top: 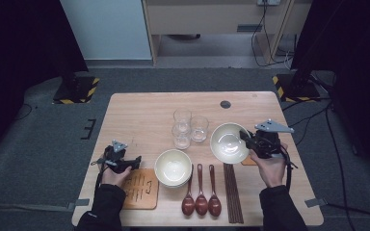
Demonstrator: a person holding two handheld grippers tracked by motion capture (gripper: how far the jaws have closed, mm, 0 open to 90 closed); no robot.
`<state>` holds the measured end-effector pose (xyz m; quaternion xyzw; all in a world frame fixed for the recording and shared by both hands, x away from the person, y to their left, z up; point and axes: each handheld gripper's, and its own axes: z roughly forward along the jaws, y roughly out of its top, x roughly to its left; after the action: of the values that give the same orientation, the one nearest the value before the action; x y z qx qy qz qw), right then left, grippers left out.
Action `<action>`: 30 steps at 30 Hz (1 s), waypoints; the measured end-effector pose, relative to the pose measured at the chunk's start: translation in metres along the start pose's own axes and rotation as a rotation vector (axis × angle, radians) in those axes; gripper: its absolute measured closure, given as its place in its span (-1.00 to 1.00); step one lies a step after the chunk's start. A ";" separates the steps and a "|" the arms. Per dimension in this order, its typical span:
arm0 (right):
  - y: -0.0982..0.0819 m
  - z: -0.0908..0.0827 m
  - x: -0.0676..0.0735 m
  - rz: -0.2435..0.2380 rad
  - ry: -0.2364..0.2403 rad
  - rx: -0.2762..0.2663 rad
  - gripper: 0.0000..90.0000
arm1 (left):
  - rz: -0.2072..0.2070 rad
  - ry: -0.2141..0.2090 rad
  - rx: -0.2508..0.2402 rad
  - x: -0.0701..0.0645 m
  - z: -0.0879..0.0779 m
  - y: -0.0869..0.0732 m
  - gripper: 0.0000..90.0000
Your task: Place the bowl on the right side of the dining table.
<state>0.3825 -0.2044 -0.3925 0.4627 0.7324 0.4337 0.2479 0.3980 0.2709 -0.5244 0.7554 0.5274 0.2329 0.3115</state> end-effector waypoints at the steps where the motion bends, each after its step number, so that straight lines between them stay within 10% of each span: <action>1: -0.001 0.000 -0.002 0.002 -0.005 0.002 0.83 | -0.001 0.000 0.002 0.000 0.001 0.000 -0.76; 30: -0.023 0.002 -0.057 0.102 -0.126 0.033 0.83 | -0.024 -0.006 0.017 0.008 0.009 -0.009 -0.92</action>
<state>0.3992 -0.2584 -0.4153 0.5299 0.6979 0.4036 0.2632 0.4009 0.2785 -0.5365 0.7523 0.5374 0.2223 0.3096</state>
